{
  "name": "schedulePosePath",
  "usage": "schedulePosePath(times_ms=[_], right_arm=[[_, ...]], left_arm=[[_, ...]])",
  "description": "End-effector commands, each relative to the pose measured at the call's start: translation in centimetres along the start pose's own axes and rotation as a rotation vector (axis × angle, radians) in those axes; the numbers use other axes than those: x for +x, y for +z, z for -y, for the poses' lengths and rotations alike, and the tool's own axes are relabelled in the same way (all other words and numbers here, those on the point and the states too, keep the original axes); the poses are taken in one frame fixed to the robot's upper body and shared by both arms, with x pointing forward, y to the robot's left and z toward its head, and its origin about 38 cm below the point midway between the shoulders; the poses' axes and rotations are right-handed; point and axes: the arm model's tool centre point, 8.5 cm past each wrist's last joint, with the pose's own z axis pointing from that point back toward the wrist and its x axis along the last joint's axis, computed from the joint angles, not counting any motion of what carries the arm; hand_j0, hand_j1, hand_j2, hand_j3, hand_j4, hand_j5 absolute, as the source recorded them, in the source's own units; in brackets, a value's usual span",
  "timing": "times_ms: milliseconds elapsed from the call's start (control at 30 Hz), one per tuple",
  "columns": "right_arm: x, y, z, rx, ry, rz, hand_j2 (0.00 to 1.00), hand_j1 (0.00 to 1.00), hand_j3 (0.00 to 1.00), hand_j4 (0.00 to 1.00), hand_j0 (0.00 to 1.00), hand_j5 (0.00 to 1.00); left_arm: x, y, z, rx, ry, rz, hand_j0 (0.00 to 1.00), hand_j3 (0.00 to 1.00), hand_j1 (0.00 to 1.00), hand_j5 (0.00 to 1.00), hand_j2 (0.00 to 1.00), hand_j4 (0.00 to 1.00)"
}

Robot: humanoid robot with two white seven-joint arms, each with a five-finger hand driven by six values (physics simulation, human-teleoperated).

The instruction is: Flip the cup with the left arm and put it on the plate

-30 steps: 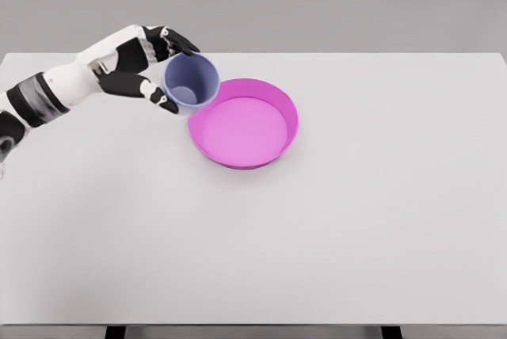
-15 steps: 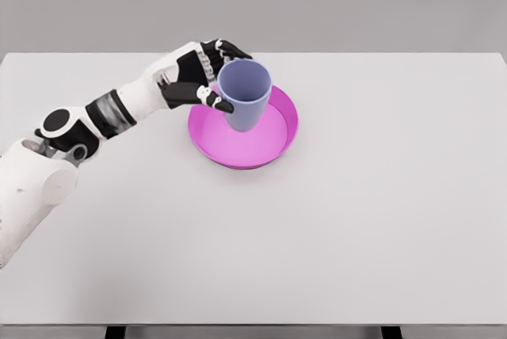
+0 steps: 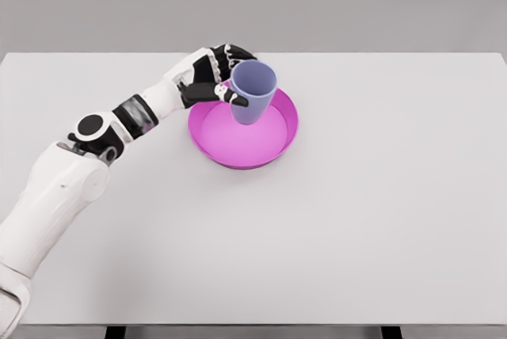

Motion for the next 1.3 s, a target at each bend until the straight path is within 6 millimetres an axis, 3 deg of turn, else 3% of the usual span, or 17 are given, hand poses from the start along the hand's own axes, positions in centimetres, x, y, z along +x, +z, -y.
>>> schedulePosePath(times_ms=[0, 167, 267, 467, 633, 700, 800, 900, 967, 1067, 1167, 1267], right_arm=[[0.0, 0.0, 0.0, 0.000, 0.000, -0.001, 1.00, 1.00, 1.00, 1.00, 1.00, 1.00], [0.0, 0.0, 0.0, 0.000, 0.000, 0.000, 1.00, 1.00, 1.00, 1.00, 1.00, 1.00], [0.0, 0.0, 0.0, 0.000, 0.000, 0.000, 1.00, 1.00, 1.00, 1.00, 1.00, 1.00], [0.0, 0.0, 0.0, 0.000, 0.000, 0.000, 1.00, 1.00, 1.00, 1.00, 1.00, 1.00], [0.0, 0.0, 0.0, 0.000, 0.000, 0.000, 1.00, 1.00, 1.00, 1.00, 1.00, 1.00], [0.0, 0.0, 0.0, 0.000, 0.000, 0.000, 1.00, 1.00, 1.00, 1.00, 1.00, 1.00], [0.0, 0.0, 0.0, 0.000, 0.000, 0.000, 1.00, 1.00, 1.00, 1.00, 1.00, 1.00], [0.0, 0.0, 0.0, 0.000, 0.000, -0.001, 1.00, 1.00, 1.00, 1.00, 1.00, 1.00], [0.0, 0.0, 0.0, 0.000, 0.000, -0.001, 1.00, 1.00, 1.00, 1.00, 1.00, 1.00], [0.0, 0.0, 0.0, 0.000, 0.000, -0.001, 1.00, 1.00, 1.00, 1.00, 1.00, 1.00], [0.0, 0.0, 0.0, 0.000, 0.000, 0.000, 1.00, 1.00, 1.00, 1.00, 1.00, 1.00], [0.0, 0.0, 0.0, 0.000, 0.000, -0.001, 1.00, 1.00, 1.00, 1.00, 1.00, 1.00]], left_arm=[[-0.4, -0.1, 0.0, 0.005, 0.005, -0.007, 0.54, 0.54, 0.54, 0.54, 0.54, 0.54], [-0.6, 0.1, 0.1, 0.001, 0.005, -0.010, 0.65, 0.65, 0.65, 0.65, 0.65, 0.65], [-0.5, 0.3, 0.0, -0.001, 0.002, -0.011, 0.80, 0.80, 0.80, 0.80, 0.80, 0.80], [-0.7, 0.5, -0.1, 0.000, -0.022, -0.027, 0.92, 0.92, 0.92, 0.92, 0.92, 0.92], [-1.0, 0.6, -0.1, 0.003, -0.021, -0.032, 0.99, 0.99, 0.99, 0.99, 0.99, 0.99], [-1.0, 1.6, -0.9, 0.018, -0.033, -0.047, 1.00, 1.00, 1.00, 1.00, 1.00, 1.00], [0.6, 2.7, -2.0, 0.026, -0.077, -0.038, 1.00, 1.00, 1.00, 1.00, 1.00, 1.00], [3.7, 4.7, -3.2, 0.023, -0.160, -0.022, 1.00, 1.00, 1.00, 1.00, 1.00, 1.00], [6.4, 7.7, -4.8, 0.035, -0.259, -0.039, 1.00, 1.00, 1.00, 1.00, 1.00, 1.00], [9.7, 13.7, -3.3, -0.073, -0.527, -0.107, 1.00, 1.00, 1.00, 1.00, 1.00, 1.00], [11.9, 17.5, -2.7, -0.141, -0.714, -0.010, 1.00, 1.00, 1.00, 1.00, 1.00, 1.00], [12.1, 18.0, -2.3, -0.161, -0.737, 0.047, 1.00, 1.00, 1.00, 1.00, 1.00, 1.00]])
